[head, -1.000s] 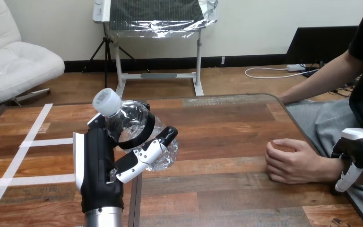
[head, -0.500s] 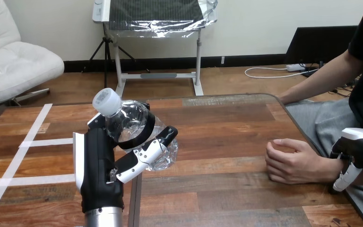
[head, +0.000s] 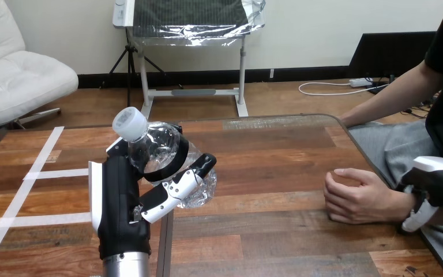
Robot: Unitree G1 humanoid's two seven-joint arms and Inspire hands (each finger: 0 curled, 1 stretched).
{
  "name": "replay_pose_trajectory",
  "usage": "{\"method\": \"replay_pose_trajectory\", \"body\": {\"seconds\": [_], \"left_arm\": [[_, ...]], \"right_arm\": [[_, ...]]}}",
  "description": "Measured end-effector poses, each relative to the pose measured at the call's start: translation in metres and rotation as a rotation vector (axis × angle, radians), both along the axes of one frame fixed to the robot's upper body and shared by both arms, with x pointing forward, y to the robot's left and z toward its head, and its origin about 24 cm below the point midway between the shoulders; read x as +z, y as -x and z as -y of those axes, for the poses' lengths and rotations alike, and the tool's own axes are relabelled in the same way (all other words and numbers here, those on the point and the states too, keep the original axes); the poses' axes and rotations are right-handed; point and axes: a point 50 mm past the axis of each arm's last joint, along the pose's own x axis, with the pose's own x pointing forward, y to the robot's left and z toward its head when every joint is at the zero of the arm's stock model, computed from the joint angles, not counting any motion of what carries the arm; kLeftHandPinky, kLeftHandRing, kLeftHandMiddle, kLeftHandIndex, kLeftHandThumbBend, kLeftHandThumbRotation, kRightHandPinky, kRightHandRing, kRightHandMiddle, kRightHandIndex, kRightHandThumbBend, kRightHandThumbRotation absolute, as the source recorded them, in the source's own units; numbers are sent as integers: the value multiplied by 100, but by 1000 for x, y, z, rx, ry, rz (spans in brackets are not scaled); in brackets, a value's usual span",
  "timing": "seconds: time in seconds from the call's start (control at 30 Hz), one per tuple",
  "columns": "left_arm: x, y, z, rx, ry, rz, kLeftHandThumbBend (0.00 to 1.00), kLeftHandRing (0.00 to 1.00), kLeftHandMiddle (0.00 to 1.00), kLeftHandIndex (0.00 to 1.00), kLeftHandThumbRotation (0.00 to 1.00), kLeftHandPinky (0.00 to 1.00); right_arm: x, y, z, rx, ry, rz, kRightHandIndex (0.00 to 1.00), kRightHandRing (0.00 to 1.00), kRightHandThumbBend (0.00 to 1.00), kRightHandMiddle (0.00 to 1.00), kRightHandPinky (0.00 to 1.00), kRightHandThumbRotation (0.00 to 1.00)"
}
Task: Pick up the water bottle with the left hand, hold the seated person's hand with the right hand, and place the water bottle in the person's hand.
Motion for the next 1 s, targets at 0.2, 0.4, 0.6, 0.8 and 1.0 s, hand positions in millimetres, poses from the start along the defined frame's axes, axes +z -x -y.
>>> {"method": "replay_pose_trajectory", "body": {"seconds": [0.2,0.4,0.6,0.8,1.0], "left_arm": [[0,0,0,0,0,1,61,42,46,50,0,39],[0,0,0,1,-1,1,61,42,46,50,0,39],[0,0,0,0,-3,2,61,42,46,50,0,38],[0,0,0,2,-3,1,61,42,46,50,0,38],[0,0,0,6,-1,1,61,42,46,50,0,38]], "right_arm": [[-2,2,1,5,2,13,78,43,65,57,33,0],[-3,2,1,8,9,27,62,47,65,57,36,0],[-4,3,0,19,22,33,58,48,66,57,38,0],[-6,4,0,21,26,47,58,48,66,57,37,0],[-7,5,0,29,25,58,56,51,66,59,40,0]]}}
